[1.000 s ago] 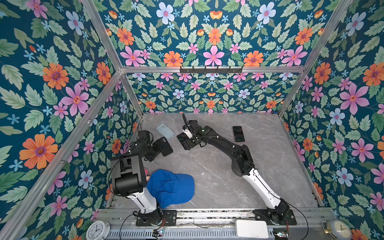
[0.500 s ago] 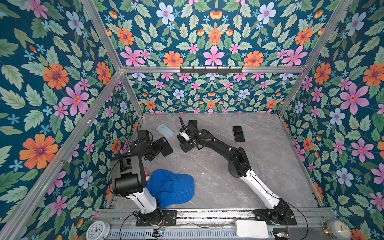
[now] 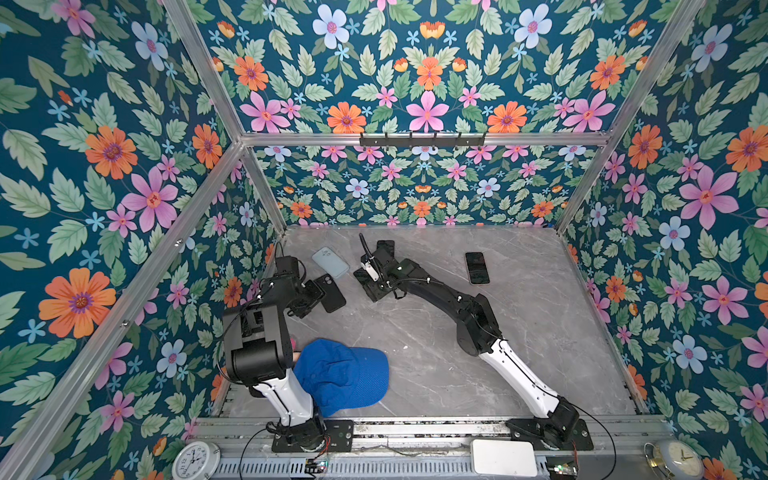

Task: Put the phone into the phone case
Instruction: 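Lower left gripper over the black case while right gripper lowers over bare phone, then grip the black case with left gripper while right gripper grips the phone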

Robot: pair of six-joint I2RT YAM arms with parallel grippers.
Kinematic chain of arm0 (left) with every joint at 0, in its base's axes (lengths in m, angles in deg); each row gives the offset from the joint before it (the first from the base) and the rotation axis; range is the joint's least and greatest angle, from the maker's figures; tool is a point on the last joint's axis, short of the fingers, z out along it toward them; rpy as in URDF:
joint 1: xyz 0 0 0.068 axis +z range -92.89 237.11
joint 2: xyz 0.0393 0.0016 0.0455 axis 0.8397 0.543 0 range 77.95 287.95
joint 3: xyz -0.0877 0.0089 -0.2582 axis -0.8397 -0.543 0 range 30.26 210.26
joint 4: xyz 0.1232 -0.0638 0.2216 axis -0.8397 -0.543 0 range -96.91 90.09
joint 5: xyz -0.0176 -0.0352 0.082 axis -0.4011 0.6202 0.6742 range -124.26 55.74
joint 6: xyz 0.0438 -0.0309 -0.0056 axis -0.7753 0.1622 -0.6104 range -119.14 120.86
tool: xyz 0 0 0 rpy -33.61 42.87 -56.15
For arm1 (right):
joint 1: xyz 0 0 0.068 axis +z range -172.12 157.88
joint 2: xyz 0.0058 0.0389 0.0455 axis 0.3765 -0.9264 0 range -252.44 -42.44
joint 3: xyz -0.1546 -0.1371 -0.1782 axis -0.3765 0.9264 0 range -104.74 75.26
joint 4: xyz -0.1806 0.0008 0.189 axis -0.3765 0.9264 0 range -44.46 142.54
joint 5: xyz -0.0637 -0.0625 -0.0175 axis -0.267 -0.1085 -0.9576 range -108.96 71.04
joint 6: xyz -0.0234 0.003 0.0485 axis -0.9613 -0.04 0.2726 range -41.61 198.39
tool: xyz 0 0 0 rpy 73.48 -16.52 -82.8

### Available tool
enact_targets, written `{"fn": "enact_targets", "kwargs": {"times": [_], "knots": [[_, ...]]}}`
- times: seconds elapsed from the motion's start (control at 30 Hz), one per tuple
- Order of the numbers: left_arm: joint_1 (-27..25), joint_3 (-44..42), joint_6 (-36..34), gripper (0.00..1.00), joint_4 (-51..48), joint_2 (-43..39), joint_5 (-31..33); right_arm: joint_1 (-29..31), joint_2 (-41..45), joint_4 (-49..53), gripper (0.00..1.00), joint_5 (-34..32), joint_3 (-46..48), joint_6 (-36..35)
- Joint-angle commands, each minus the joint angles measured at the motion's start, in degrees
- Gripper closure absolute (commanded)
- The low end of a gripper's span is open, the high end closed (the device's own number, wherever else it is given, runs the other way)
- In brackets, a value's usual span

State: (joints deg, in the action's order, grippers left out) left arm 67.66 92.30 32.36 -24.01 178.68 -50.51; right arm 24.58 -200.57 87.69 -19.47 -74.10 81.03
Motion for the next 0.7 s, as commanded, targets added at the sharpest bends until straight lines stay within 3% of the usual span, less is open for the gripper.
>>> {"fn": "enact_targets", "kwargs": {"times": [0.0, 0.2, 0.4, 0.67], "knots": [[0.09, 1.31, -0.90, 0.32, -1.86, 1.59, 0.35, 0.15, 0.07, 7.58, 0.26, 2.04, 1.00, 2.36], [-0.09, 4.87, -0.38, 0.41, -2.97, 4.70, 1.72, 0.21, 2.62, 8.65, 0.33, 1.49, 3.24, 4.20], [-0.82, 7.32, 0.23, 0.50, -2.81, 7.56, 2.45, 0.32, 8.11, 5.96, 0.34, 0.92, 11.18, 5.07], [-1.97, 9.00, 0.05, 0.72, -2.73, 10.89, 2.83, 0.27, 13.84, 2.94, 0.35, -0.71, 20.45, 5.71]]}}
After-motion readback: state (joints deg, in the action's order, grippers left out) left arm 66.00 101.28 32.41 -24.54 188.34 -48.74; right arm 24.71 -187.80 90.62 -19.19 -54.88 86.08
